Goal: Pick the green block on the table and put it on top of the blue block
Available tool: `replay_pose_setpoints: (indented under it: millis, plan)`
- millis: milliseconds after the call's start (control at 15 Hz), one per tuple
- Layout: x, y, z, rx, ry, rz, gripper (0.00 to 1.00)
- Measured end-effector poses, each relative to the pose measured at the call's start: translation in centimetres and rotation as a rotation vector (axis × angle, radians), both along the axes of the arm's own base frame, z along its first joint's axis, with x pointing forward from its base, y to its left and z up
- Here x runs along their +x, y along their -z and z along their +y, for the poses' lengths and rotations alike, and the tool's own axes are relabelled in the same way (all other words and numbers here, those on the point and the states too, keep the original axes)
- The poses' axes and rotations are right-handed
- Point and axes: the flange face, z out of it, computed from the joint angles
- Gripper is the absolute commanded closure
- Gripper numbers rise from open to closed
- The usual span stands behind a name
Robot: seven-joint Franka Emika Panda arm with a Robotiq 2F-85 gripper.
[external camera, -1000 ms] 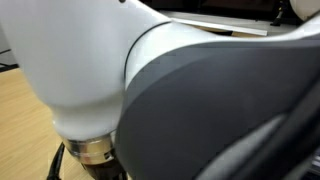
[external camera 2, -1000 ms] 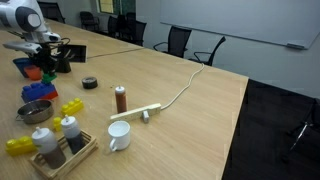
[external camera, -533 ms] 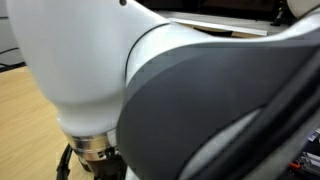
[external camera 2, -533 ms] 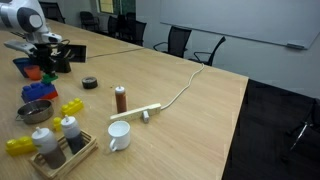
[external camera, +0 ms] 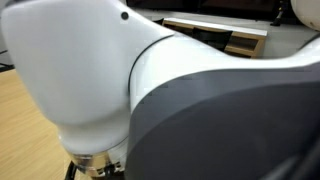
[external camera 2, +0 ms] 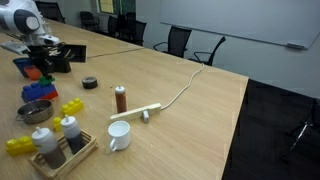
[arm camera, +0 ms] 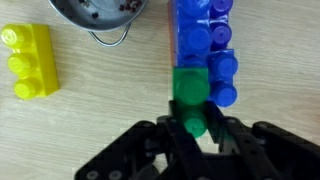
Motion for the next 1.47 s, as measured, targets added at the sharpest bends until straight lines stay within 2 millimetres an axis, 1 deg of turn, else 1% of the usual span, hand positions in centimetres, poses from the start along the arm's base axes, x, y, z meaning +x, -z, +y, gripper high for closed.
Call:
replay_pose_setpoints:
  millis: [467,800,1000,1267,1467]
  plan:
    - [-0.7,0.4,0.3,-0.007,-0.003,0.005,0.93]
    - [-2.0,0.8,1.0,-0.012,-0.022,0.013,0.93]
    - [-2.6,1.6,1.0,-0.024,-0.026,0.022,0.93]
    - [-2.5,2.4,0.5,-0.036,0.003,0.024,0.93]
    - [-1.7,2.4,0.1,-0.034,0.014,-0.007,0.93]
